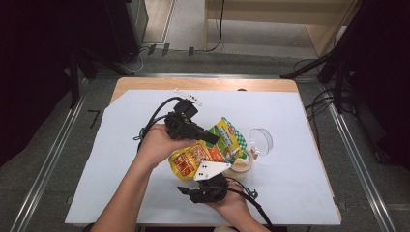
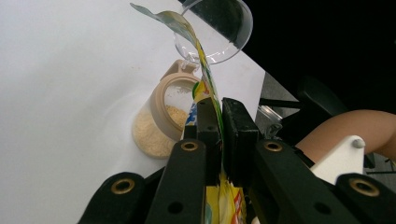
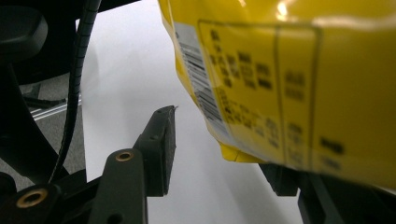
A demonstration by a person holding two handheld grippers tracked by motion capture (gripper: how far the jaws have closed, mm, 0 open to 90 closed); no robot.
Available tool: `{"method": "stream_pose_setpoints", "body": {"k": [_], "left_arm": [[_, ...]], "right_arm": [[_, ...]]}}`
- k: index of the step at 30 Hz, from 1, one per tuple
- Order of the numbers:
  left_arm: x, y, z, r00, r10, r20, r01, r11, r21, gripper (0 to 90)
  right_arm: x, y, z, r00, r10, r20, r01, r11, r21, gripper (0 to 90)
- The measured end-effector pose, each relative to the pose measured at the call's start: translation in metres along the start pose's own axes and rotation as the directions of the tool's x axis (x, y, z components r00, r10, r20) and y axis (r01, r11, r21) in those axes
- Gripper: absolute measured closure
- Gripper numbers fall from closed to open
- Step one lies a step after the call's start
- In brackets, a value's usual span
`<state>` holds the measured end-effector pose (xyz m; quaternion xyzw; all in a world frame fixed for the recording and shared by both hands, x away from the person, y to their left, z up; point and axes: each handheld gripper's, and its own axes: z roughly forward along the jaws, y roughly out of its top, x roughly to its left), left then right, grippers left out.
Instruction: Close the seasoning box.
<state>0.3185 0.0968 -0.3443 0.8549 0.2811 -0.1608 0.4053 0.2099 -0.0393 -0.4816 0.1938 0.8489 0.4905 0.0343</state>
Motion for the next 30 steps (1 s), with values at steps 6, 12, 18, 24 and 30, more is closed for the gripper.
{"method": "stream_pose_setpoints", "body": {"k": [6,12,18,24,30], "left_arm": [[0.006,-0.004,-0.013,0.9984,-0.012,0.055,0.014,0.9994,-0.032,87.0],[0.009,-0.010,-0.026,0.9971,-0.016,0.074,0.021,0.9978,-0.063,87.4],[0.010,-0.012,-0.036,0.9954,-0.008,0.096,0.017,0.9956,-0.092,88.2],[0.010,-0.014,-0.043,0.9929,-0.017,0.118,0.031,0.9933,-0.112,89.2],[0.009,-0.016,-0.054,0.9939,-0.015,0.109,0.031,0.9884,-0.148,89.3]], "right_arm": [[0.000,0.000,-0.002,0.9999,-0.005,0.015,0.005,1.000,-0.008,51.4],[0.000,0.000,-0.003,0.9997,-0.006,0.025,0.007,1.000,-0.021,51.2],[-0.002,0.001,-0.006,0.9995,0.003,0.033,-0.001,0.999,-0.038,51.2],[-0.003,0.001,-0.009,0.9990,0.005,0.045,-0.003,0.999,-0.055,50.7],[-0.004,0.002,-0.013,0.9979,0.006,0.064,-0.002,0.997,-0.076,49.9]]}}
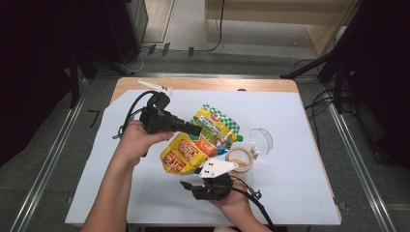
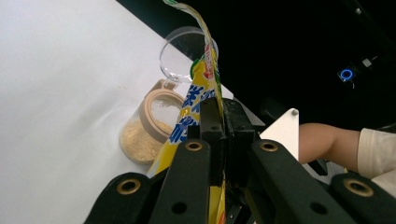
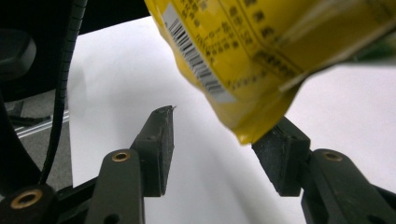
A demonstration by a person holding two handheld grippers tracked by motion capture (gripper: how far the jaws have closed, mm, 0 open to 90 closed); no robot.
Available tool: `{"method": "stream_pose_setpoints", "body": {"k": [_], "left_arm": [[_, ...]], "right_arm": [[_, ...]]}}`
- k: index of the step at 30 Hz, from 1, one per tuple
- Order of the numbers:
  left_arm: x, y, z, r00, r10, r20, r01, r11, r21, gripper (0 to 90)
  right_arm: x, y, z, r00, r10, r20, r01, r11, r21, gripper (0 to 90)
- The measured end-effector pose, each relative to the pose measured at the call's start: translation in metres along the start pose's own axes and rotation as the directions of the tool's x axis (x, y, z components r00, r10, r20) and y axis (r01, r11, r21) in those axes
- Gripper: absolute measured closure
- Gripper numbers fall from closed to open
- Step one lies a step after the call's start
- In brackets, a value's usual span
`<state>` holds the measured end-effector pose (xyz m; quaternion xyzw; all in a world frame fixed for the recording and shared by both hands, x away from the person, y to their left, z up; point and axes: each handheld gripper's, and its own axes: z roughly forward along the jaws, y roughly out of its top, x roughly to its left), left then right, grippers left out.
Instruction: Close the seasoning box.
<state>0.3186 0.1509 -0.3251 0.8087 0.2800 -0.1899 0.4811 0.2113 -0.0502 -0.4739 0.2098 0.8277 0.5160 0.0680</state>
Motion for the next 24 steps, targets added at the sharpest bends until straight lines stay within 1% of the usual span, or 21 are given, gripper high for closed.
{"method": "stream_pose_setpoints", "body": {"k": [4,8,13,15,19,21,22,24], "left_arm": [[0.000,-0.001,-0.008,1.0000,0.006,-0.004,-0.006,0.9997,-0.022,89.5],[0.000,-0.002,-0.016,0.9997,0.011,-0.023,-0.012,0.9990,-0.042,89.5],[0.010,-0.004,-0.023,0.9992,-0.006,-0.040,0.003,0.9966,-0.082,89.4],[0.016,-0.005,-0.023,0.9987,-0.009,-0.049,0.005,0.9956,-0.094,89.5],[0.026,-0.004,-0.017,0.9961,-0.023,-0.085,0.015,0.9947,-0.102,89.5],[0.031,-0.004,-0.012,0.9931,-0.019,-0.116,0.007,0.9952,-0.098,89.4],[0.034,-0.003,-0.009,0.9918,-0.009,-0.128,-0.003,0.9956,-0.094,89.4],[0.039,-0.003,-0.004,0.9892,-0.002,-0.147,-0.012,0.9950,-0.099,89.4]], "right_arm": [[-0.003,0.001,-0.002,0.9997,0.006,0.022,-0.006,1.000,-0.009,49.9],[-0.004,0.001,-0.004,0.9995,0.011,0.029,-0.011,1.000,-0.018,50.0],[-0.004,0.001,-0.004,0.9995,0.008,0.032,-0.007,1.000,-0.013,50.0],[-0.005,0.002,-0.005,0.9995,0.006,0.030,-0.005,1.000,-0.017,50.0],[-0.005,0.003,-0.006,0.9996,0.005,0.029,-0.004,1.000,-0.019,50.0],[-0.004,0.002,-0.006,0.9997,0.011,0.023,-0.011,1.000,-0.014,50.0],[-0.003,0.002,-0.006,0.9997,0.010,0.022,-0.010,1.000,-0.014,50.0],[-0.003,0.002,-0.005,0.9997,0.009,0.021,-0.009,1.000,-0.013,50.0]]}}
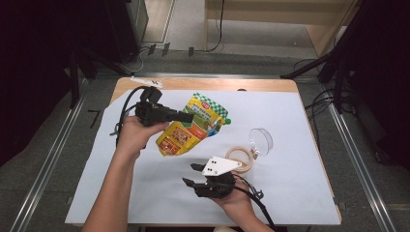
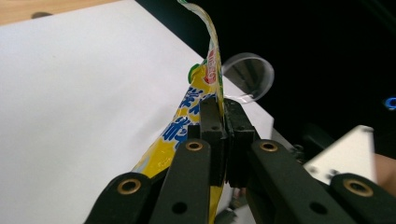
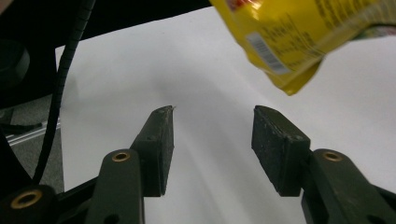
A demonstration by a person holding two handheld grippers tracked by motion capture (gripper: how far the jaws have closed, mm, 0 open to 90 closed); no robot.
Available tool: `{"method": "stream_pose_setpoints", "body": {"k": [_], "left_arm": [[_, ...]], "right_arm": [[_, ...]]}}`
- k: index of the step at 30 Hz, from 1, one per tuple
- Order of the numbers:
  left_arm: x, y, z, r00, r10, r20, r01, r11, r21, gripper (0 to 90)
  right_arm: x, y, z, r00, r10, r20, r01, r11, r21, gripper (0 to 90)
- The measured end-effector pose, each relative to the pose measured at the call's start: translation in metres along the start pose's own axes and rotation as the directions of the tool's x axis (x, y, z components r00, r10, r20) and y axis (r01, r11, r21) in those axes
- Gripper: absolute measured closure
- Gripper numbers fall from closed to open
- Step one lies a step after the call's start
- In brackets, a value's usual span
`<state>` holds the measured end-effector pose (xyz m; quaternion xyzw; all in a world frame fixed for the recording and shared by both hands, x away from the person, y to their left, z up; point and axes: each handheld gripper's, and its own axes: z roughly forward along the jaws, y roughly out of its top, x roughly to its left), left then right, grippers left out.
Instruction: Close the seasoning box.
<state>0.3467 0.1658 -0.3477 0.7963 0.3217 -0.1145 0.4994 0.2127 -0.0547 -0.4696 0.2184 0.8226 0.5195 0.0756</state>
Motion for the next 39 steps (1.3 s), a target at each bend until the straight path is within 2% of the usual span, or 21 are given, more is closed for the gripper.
{"method": "stream_pose_setpoints", "body": {"k": [6,8,12,13,16,21,26,28,31,39], "left_arm": [[0.018,-0.010,0.015,0.9989,0.012,-0.045,-0.015,0.9970,-0.076,89.5],[0.026,-0.015,0.019,0.9985,0.011,-0.054,-0.015,0.9964,-0.084,89.6],[0.039,-0.024,0.023,0.9969,-0.021,-0.076,0.016,0.9977,-0.066,89.4],[0.041,-0.025,0.024,0.9956,-0.024,-0.090,0.019,0.9983,-0.056,89.5],[0.043,-0.028,0.022,0.9964,-0.021,-0.082,0.015,0.9975,-0.070,89.4],[0.043,-0.031,0.017,0.9961,-0.022,-0.086,0.016,0.9977,-0.066,89.0],[0.041,-0.036,0.003,0.9900,-0.020,-0.140,0.013,0.9984,-0.056,88.7],[0.042,-0.039,-0.003,0.9900,-0.033,-0.137,0.026,0.9982,-0.055,88.4],[0.045,-0.045,-0.012,0.9902,-0.047,-0.132,0.038,0.9971,-0.065,88.3],[0.043,-0.061,-0.028,0.9904,-0.046,-0.130,0.036,0.9961,-0.081,87.4]], "right_arm": [[0.000,-0.001,0.001,1.0000,0.001,-0.004,-0.001,1.000,0.006,50.0],[0.000,-0.001,0.001,1.0000,-0.002,-0.004,0.002,1.000,0.005,50.0],[0.000,0.000,0.000,1.0000,0.001,-0.004,-0.001,1.000,0.001,50.0],[-0.001,0.000,0.000,1.0000,0.000,-0.004,0.000,1.000,0.000,50.0],[-0.001,0.000,-0.001,1.0000,0.003,-0.006,-0.003,1.000,0.000,50.0],[-0.001,0.001,-0.002,1.0000,0.003,-0.008,-0.003,1.000,0.000,50.0],[-0.002,0.003,-0.006,0.9998,0.006,-0.017,-0.006,1.000,-0.001,50.0],[-0.003,0.005,-0.007,0.9988,0.015,-0.047,-0.014,1.000,0.018,49.8],[-0.003,0.006,-0.006,0.9983,0.011,-0.058,-0.009,0.999,0.037,49.8],[-0.005,0.007,-0.007,0.9983,0.008,-0.058,-0.005,0.998,0.058,49.8]]}}
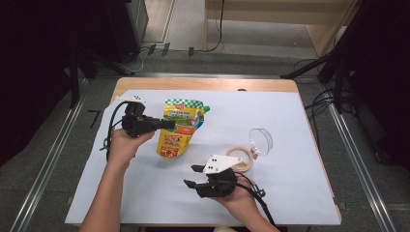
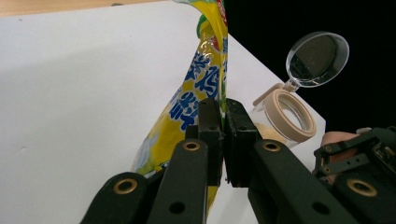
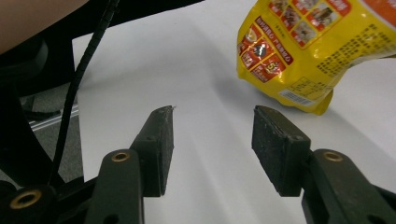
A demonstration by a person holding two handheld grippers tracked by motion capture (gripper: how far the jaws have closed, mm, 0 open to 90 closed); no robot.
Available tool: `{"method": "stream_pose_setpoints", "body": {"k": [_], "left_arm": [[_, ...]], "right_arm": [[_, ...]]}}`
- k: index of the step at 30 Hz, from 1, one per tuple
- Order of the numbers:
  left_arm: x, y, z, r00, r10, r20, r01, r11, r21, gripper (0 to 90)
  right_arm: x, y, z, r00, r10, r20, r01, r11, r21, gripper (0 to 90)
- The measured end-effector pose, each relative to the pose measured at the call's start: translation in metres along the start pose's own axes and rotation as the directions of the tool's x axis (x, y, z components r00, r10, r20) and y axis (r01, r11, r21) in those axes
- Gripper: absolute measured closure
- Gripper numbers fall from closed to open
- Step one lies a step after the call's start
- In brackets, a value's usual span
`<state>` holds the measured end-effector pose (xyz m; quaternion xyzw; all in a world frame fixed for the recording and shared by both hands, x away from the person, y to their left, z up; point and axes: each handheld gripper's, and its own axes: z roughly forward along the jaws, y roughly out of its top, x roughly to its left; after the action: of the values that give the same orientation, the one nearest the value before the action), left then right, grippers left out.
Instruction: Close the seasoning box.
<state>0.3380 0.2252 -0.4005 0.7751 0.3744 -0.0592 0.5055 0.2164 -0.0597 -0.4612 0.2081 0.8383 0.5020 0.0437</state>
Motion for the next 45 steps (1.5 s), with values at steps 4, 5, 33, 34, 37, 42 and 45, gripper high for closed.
{"method": "stream_pose_setpoints", "body": {"k": [4,5,33,34,37,42,45], "left_arm": [[0.001,-0.007,-0.007,0.9999,-0.011,0.000,0.011,0.9999,-0.005,86.7],[0.001,-0.009,-0.008,0.9999,-0.013,-0.003,0.013,0.9999,0.001,86.5],[-0.016,-0.012,-0.027,0.9966,0.069,-0.046,-0.068,0.9975,0.021,63.8],[-0.017,-0.011,-0.028,0.9963,0.070,-0.050,-0.069,0.9974,0.019,63.3],[-0.019,-0.010,-0.030,0.9959,0.074,-0.052,-0.074,0.9973,0.006,62.1],[-0.020,-0.006,-0.033,0.9951,0.067,-0.072,-0.066,0.9977,0.018,59.6],[-0.021,-0.003,-0.034,0.9947,0.064,-0.080,-0.062,0.9977,0.027,59.1]], "right_arm": [[-0.002,0.000,-0.001,0.9999,-0.007,0.008,0.007,1.000,0.000,49.8],[-0.002,0.000,-0.002,0.9999,-0.004,0.009,0.004,1.000,0.000,49.8],[-0.006,-0.001,-0.001,0.9998,-0.018,0.012,0.018,1.000,0.020,52.9],[-0.006,0.000,-0.001,0.9997,-0.020,0.012,0.020,1.000,0.022,52.9],[-0.006,0.000,-0.002,0.9997,-0.020,0.011,0.020,1.000,0.023,52.7],[-0.007,0.000,-0.002,0.9997,-0.020,0.011,0.020,1.000,0.023,52.8],[-0.008,0.001,-0.002,0.9999,-0.013,-0.002,0.013,1.000,0.022,54.2]]}}
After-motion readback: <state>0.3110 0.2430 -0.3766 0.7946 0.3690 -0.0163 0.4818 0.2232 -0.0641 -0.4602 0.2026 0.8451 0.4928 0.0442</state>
